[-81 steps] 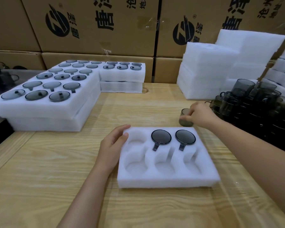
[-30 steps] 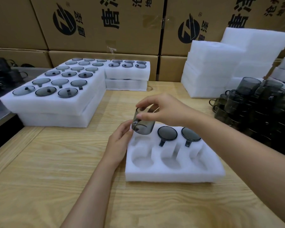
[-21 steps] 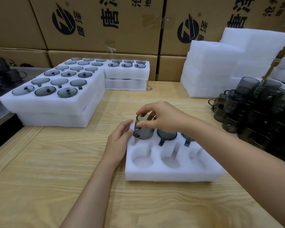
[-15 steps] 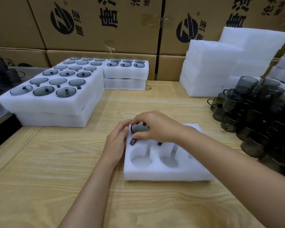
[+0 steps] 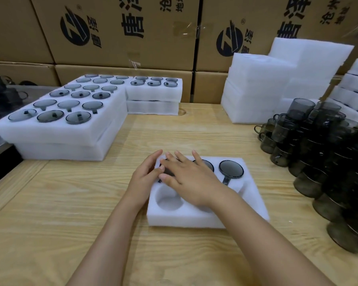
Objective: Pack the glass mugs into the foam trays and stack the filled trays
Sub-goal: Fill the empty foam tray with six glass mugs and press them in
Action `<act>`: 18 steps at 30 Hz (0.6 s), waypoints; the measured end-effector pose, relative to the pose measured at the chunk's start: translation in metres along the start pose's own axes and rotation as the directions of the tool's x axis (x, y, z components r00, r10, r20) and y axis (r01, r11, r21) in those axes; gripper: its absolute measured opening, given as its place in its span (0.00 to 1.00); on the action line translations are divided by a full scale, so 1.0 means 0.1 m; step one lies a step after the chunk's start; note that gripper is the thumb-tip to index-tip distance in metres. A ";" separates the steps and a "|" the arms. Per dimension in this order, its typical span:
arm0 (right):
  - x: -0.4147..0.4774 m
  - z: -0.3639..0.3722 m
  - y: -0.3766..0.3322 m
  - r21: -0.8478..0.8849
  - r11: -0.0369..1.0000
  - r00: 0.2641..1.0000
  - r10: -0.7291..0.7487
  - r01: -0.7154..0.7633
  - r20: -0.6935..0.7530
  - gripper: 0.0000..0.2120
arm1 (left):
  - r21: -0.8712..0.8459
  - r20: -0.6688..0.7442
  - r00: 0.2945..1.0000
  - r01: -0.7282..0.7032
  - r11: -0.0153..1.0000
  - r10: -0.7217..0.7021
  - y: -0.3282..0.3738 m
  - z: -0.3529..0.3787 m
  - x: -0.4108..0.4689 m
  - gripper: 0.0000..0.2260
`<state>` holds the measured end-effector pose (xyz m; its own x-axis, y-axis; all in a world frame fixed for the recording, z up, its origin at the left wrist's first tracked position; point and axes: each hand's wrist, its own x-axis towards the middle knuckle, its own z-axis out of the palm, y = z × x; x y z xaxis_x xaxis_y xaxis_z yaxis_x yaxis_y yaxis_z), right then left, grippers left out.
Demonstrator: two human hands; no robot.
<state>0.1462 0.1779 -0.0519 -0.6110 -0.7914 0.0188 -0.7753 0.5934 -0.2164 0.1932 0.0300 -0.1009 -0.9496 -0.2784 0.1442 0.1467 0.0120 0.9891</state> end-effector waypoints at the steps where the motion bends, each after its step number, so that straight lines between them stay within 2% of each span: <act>1: -0.01 0.02 -0.02 -0.015 1.000 1.000 0.013 -0.013 -0.019 0.25 | 0.004 -0.002 1.000 -0.002 1.000 0.002 0.01 0.00 0.00 0.19; 5: -0.09 -0.04 -0.05 0.061 0.998 0.994 0.018 -0.012 -0.110 0.24 | 0.010 -0.033 0.999 -0.024 1.000 0.024 0.00 0.01 0.00 0.16; 7: -0.23 -0.13 0.01 0.142 0.989 0.964 0.062 -0.025 -0.258 0.22 | 0.009 -0.054 0.998 -0.027 1.000 0.028 -0.01 0.01 0.01 0.16; 8: -0.31 -0.20 0.08 0.165 0.985 0.923 0.112 -0.054 -0.367 0.20 | 0.008 -0.062 0.998 -0.029 1.000 0.029 -0.01 0.02 0.01 0.16; 9: -0.41 -0.29 0.18 0.156 0.982 0.851 0.169 -0.104 -0.498 0.18 | 0.003 -0.066 0.997 -0.026 1.000 0.026 0.00 0.03 0.01 0.16; 10: -0.52 -0.38 0.32 0.114 0.975 0.747 0.218 -0.188 -0.628 0.16 | -0.003 -0.070 0.997 -0.021 1.000 0.020 0.00 0.03 0.00 0.17; 12: -0.73 -0.58 0.66 0.080 0.898 0.549 0.333 -0.432 -0.767 0.14 | -0.008 -0.082 0.997 -0.014 1.000 0.013 0.01 0.04 0.01 0.18; 14: -0.88 -0.73 0.97 0.153 0.780 0.463 0.504 -0.607 -0.729 0.17 | -0.015 -0.088 0.996 -0.014 1.000 0.013 0.01 0.05 0.01 0.17; 16: -0.96 -0.79 1.19 0.202 0.687 0.443 0.636 -0.698 -0.632 0.20 | -0.032 -0.088 0.996 -0.017 0.999 0.014 0.00 0.05 0.00 0.18; 18: -1.00 -0.80 1.33 0.185 0.646 0.428 0.666 -0.741 -0.611 0.21 | -0.037 -0.085 0.996 -0.016 0.999 0.013 0.00 0.05 0.00 0.18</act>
<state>0.0916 0.3480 -0.0041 -0.8757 0.1460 0.4602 -0.0185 0.9424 -0.3340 0.1918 0.0346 -0.1008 -0.9207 -0.3586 0.1543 0.1723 -0.0186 0.9849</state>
